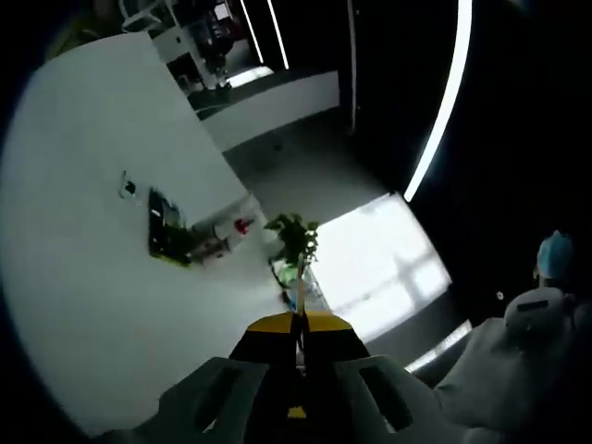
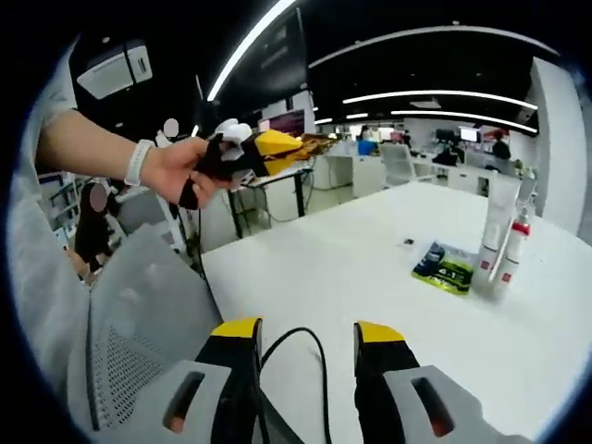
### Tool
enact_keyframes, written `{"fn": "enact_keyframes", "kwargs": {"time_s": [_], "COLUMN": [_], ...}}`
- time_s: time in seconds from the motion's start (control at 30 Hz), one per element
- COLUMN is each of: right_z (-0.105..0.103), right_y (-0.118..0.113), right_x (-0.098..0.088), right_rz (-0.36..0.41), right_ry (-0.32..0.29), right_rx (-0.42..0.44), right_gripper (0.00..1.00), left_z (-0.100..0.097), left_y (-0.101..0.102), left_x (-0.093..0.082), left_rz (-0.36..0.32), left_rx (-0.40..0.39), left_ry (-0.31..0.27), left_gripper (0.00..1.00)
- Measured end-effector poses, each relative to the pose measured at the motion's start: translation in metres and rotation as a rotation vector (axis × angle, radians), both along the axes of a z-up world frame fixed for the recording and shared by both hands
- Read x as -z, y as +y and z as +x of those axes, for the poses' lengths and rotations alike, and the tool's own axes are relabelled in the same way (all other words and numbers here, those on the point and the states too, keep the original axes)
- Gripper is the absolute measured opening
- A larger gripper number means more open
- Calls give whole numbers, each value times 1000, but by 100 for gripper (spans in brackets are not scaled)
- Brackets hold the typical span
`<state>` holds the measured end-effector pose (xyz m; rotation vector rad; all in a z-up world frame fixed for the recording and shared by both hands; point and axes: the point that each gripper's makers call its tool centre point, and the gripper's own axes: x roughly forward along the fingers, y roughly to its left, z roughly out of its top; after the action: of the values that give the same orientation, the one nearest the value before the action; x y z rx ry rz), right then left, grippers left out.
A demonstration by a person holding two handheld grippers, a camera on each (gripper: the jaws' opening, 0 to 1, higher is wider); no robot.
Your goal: Arrange the skincare products in the storage area until every visible bottle or jar stands upright without overlapping.
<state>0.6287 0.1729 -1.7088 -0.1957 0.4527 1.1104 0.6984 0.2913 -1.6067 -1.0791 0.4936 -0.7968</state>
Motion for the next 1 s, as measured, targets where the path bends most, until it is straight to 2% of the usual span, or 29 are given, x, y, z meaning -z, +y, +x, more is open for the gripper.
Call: {"fn": "enact_keyframes", "kwargs": {"time_s": [0.33, 0.43, 0.6, 0.7, 0.8, 1.0], "right_z": [2, 3, 6, 7, 7, 9], "right_y": [-3, -4, -7, -8, -8, -11], "right_x": [3, 4, 6, 7, 9, 11], "right_rz": [-20, -23, -33, -39, -46, -55], "right_ry": [-12, -7, -3, 0, 0, 7], "right_rx": [7, 13, 30, 35, 37, 45], "right_gripper": [31, 30, 30, 29, 29, 27], "left_z": [42, 56, 78, 91, 107, 126], "left_y": [5, 4, 6, 6, 11, 13], "left_x": [-2, 7, 16, 25, 39, 62], "left_rz": [27, 64, 74, 74, 71, 102], "left_rx": [15, 40, 33, 23, -6, -8], "left_ry": [5, 18, 43, 70, 148, 220], "left_gripper": [0, 0, 0, 0, 0, 0]}}
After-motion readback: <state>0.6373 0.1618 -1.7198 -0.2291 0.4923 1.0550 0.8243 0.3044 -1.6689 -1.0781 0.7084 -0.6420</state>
